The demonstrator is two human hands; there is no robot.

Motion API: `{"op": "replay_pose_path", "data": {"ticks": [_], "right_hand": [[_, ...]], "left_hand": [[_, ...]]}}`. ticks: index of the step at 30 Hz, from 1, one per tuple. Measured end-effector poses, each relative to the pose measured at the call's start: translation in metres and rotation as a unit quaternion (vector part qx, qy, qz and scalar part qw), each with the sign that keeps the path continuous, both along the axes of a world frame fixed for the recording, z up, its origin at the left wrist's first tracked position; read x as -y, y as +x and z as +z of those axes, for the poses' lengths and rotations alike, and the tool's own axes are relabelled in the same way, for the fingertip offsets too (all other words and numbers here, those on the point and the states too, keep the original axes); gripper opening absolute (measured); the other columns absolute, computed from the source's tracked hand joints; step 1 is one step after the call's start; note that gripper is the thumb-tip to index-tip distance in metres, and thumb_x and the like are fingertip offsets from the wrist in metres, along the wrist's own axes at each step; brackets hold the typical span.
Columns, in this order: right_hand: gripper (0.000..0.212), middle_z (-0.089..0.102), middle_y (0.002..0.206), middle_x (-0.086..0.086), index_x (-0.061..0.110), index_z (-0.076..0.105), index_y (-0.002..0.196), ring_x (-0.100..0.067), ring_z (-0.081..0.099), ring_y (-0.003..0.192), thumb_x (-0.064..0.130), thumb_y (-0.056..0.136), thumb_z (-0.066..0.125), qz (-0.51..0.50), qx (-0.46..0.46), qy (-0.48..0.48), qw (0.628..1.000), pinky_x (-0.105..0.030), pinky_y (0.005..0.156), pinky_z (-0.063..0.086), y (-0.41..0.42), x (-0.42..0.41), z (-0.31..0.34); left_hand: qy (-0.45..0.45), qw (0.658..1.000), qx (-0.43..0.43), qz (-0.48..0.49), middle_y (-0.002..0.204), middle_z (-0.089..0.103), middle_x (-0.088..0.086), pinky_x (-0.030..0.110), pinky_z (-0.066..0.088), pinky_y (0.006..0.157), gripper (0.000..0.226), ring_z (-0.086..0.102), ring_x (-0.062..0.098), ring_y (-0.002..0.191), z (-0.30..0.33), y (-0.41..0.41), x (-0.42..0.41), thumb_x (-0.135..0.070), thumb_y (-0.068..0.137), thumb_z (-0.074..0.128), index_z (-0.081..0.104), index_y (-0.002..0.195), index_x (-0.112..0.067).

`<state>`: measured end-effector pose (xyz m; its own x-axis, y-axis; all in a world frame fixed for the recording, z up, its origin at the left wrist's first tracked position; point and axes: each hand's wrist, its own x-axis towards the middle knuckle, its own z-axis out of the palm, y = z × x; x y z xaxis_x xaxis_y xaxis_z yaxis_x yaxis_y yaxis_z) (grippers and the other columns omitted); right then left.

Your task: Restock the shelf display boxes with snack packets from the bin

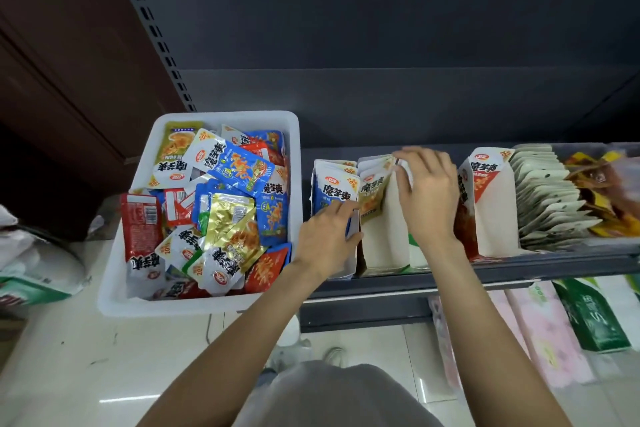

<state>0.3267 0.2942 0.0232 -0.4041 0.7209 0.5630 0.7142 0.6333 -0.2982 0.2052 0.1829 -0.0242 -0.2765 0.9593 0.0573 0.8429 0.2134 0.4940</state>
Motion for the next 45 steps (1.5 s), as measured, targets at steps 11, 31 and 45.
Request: {"op": "replay_pose_path", "data": {"ticks": [11, 31, 45], "right_hand": [[0.023, 0.066, 0.102, 0.001, 0.016, 0.065, 0.109, -0.013, 0.06, 0.092, 0.016, 0.089, 0.054, 0.212, -0.058, -0.174, 0.96, -0.021, 0.077, 0.046, -0.053, 0.102, 0.006], [0.005, 0.069, 0.09, 0.002, 0.021, 0.062, 0.086, -0.012, 0.063, 0.077, 0.022, 0.091, 0.061, 0.194, -0.223, -0.479, 0.826, -0.025, 0.066, 0.051, -0.142, 0.111, 0.006], [0.042, 0.07, 0.098, 0.006, 0.032, 0.051, 0.117, -0.008, 0.066, 0.083, 0.012, 0.085, 0.069, 0.082, -0.359, -0.396, 0.841, -0.023, 0.062, 0.053, -0.009, 0.097, 0.05]], "left_hand": [[0.15, 0.976, -0.069, 0.143, 0.087, 0.067, -0.003, 0.028, 0.048, 0.07, 0.027, 0.059, 0.021, 0.083, 0.021, -0.103, 0.105, -0.03, 0.08, 0.068, 0.065, 0.102, -0.015], [0.241, 0.899, 0.303, 0.208, 0.12, 0.061, -0.007, 0.013, 0.043, 0.091, 0.045, 0.056, 0.001, 0.111, 0.064, -0.168, 0.135, -0.022, 0.083, 0.07, 0.051, 0.123, -0.022], [0.048, 0.951, 0.298, -0.064, 0.086, 0.068, -0.014, 0.021, 0.054, 0.074, 0.026, 0.066, 0.003, 0.079, 0.07, -0.063, 0.064, -0.014, 0.079, 0.073, 0.064, 0.102, -0.024]]}}
